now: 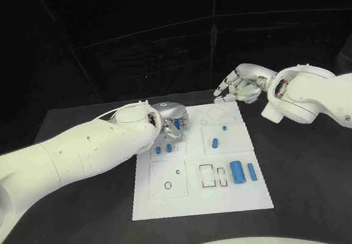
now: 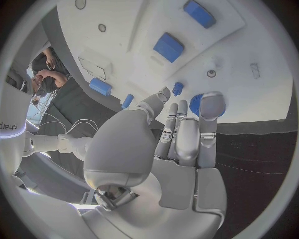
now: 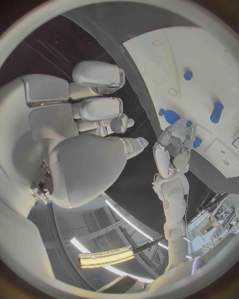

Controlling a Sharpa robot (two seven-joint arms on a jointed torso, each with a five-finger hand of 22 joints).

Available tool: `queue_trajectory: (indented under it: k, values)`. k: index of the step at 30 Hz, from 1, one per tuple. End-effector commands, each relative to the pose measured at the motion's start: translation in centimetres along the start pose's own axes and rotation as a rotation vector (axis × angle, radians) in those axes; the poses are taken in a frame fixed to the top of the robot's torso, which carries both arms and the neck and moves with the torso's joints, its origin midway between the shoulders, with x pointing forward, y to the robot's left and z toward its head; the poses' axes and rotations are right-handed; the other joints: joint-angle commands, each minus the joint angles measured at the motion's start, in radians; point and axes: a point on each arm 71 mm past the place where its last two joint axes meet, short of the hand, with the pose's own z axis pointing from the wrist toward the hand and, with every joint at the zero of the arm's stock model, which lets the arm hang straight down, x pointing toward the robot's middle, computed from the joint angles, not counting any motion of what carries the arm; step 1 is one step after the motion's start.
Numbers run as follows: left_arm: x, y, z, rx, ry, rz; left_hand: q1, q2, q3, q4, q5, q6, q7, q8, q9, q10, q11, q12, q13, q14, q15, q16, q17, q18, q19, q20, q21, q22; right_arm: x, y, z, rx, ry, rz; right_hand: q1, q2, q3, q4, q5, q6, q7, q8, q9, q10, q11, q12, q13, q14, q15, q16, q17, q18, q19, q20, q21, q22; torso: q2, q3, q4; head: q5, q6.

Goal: Assemble the parts on the task board

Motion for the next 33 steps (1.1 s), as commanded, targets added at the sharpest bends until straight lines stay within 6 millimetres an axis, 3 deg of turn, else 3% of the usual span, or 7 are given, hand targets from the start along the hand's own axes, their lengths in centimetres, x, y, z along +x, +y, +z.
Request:
queue_trajectory:
  k: [1,14,22,33]
  values:
    - [0.32,0.17,0.04,-0.013,0.049,0.018,0.005,0.004,0.002,0.000,-0.003,0.007,0.001,-0.005,-0.002,0.011,-0.001,-0.004,-0.003,0.017,-0.006,-0.005,-0.004,-0.010,0.010,0.001,0.007,0.005,-0.07,0.19,0.05,-0.011,-0.007,-0.002,0.002,0.010,-0.004,-0.001,0.006,-0.001,-0.003,0.004,-0.001,-0.007,0.000,-0.004,-0.001,0.016,-0.007,-0.002,0.001,0.011,-0.004,0.001,-0.003,0.001,0.000,-0.0001,0.0004,0.002,0.000]
    - [0.65,0.35,0.14,-0.019,0.067,0.018,0.006,0.010,0.007,0.001,-0.003,0.018,-0.001,-0.011,-0.010,0.025,-0.003,-0.010,-0.014,0.017,-0.008,-0.008,-0.014,-0.013,0.017,-0.001,0.021,0.021,-0.02,0.26,0.06,-0.012,-0.006,-0.002,0.002,0.010,-0.004,-0.001,0.006,-0.001,-0.003,0.004,-0.001,-0.007,0.000,-0.004,-0.001,0.016,-0.007,-0.002,0.001,0.011,-0.004,0.001,-0.003,0.001,0.001,0.0000,0.0011,0.000,0.001]
    - [0.71,0.30,0.30,-0.020,0.068,0.018,0.012,0.024,0.023,0.001,-0.003,0.036,-0.006,-0.020,-0.020,0.052,-0.010,-0.019,-0.031,0.018,-0.013,-0.006,-0.018,-0.014,0.018,-0.005,0.027,0.030,0.01,0.29,0.09,-0.013,-0.005,-0.002,0.002,0.010,-0.004,-0.001,0.006,0.000,-0.003,0.004,-0.001,-0.007,0.000,-0.004,-0.001,0.016,-0.007,-0.002,0.001,0.011,-0.004,0.001,-0.003,0.001,0.000,0.0006,0.0002,0.000,-0.005]
    - [0.79,0.50,0.38,-0.030,0.064,0.018,0.057,0.074,0.083,-0.021,-0.003,0.077,-0.008,-0.022,-0.027,0.108,-0.019,-0.028,-0.049,0.019,-0.021,-0.002,-0.019,-0.018,0.025,-0.013,0.050,0.058,0.06,0.36,0.15,-0.015,-0.005,-0.002,0.004,0.013,-0.004,-0.001,0.007,0.001,-0.003,0.005,-0.001,-0.004,0.000,-0.001,0.003,0.017,-0.008,-0.001,0.003,0.010,-0.004,0.001,-0.003,0.001,-0.001,0.0004,-0.0001,0.001,-0.007]
